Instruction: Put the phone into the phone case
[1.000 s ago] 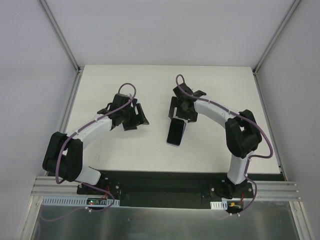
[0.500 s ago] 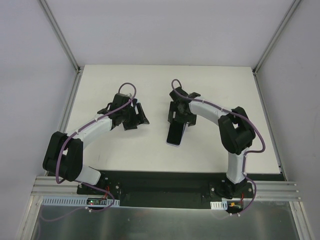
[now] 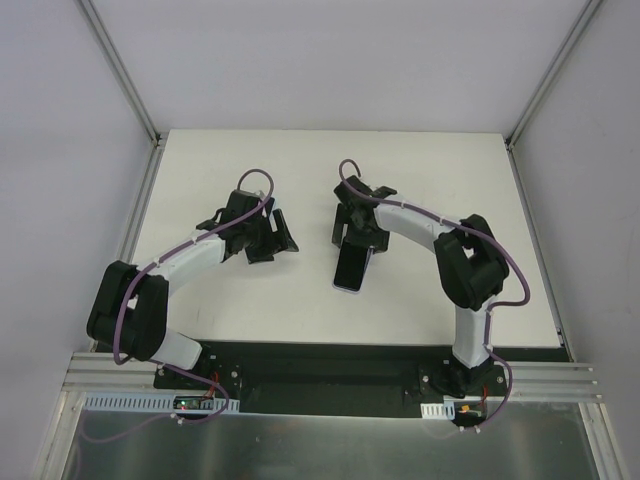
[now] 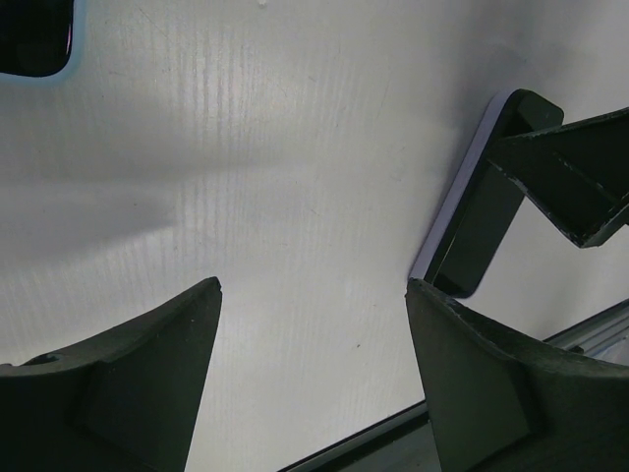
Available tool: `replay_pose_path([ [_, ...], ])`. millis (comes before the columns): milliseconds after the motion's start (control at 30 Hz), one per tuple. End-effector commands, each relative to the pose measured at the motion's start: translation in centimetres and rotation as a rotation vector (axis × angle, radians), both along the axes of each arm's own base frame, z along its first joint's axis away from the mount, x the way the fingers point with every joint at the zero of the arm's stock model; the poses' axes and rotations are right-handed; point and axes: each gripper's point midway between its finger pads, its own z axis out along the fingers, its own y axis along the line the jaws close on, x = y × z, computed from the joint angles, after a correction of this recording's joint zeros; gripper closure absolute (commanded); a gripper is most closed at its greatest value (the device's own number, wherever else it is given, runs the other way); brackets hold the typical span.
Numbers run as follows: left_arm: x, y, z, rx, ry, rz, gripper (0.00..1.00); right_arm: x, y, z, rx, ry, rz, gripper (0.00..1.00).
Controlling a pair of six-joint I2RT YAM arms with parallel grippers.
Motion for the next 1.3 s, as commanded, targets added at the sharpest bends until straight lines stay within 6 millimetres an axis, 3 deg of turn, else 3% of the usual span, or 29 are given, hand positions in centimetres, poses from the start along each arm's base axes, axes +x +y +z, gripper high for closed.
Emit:
replay_pose_path([
  [0,0.3,0.0,1.4,-0.016,-0.054,-0.001,0.25,0.6,1.2,2.1,0.021,-0.056,-0.009,0.04],
  [133,0.2,0.0,1.4,-0.021,-0.053,-0.005,0.25,0.7,0.8,2.3,-0.016,-0.065,-0.015,0.04],
  [367,0.1,0.1,1.2,-0.017,-0.048,-0.004,0.25,-0.1,-0.5,0.9,-0.078,-0.029,-0.033,0.04],
  [633,0.3,-0.1,1.3,-0.020,-0.050,-0.003,0.25,-0.8,0.2,-0.6,-0.035,0.005,-0.009,0.04],
  [1133,0.4,-0.1,1.5,-0.024,-0.053,-0.003,0.25,-1.4,-0.4,-2.2,-0.008,0.051,0.024,0.01],
  [1267,0.4,-0.3,1.7,-0.035,-0.051,-0.007,0.25,-1.4,0.8,-2.1,0.096,0.033,0.065,0.06],
])
